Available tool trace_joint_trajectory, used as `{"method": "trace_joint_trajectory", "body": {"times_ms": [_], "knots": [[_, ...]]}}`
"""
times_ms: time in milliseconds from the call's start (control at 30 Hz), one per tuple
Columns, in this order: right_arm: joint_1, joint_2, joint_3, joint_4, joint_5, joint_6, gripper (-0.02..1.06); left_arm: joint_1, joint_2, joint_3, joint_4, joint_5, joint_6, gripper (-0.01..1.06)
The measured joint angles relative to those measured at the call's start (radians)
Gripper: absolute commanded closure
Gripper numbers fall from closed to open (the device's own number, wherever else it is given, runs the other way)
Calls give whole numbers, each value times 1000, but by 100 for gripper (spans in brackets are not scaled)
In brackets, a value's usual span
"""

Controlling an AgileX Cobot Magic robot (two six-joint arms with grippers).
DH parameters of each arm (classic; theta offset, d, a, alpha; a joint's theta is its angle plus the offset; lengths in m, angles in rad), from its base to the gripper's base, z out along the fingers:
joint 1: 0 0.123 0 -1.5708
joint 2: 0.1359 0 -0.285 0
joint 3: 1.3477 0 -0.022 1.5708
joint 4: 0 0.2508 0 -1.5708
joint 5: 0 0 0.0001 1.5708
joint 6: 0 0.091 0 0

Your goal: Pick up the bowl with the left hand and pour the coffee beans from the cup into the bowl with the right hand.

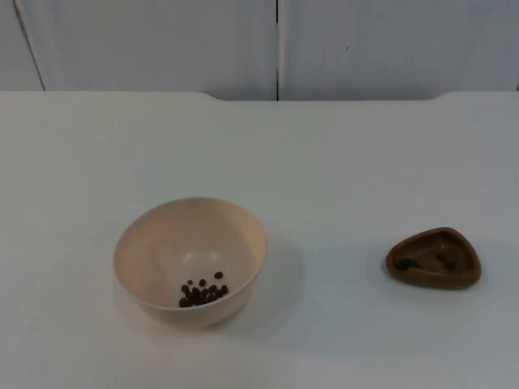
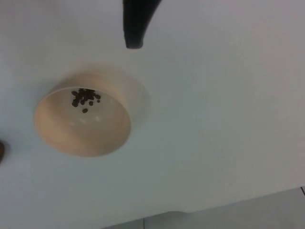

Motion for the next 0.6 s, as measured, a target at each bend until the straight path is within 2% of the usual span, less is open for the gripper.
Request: {"method": "trace_joint_trajectory", "body": {"times_ms": [600], "knots": [[0, 0, 49, -27, -8, 29, 40, 0, 0, 0, 2, 2, -6, 31]]}}
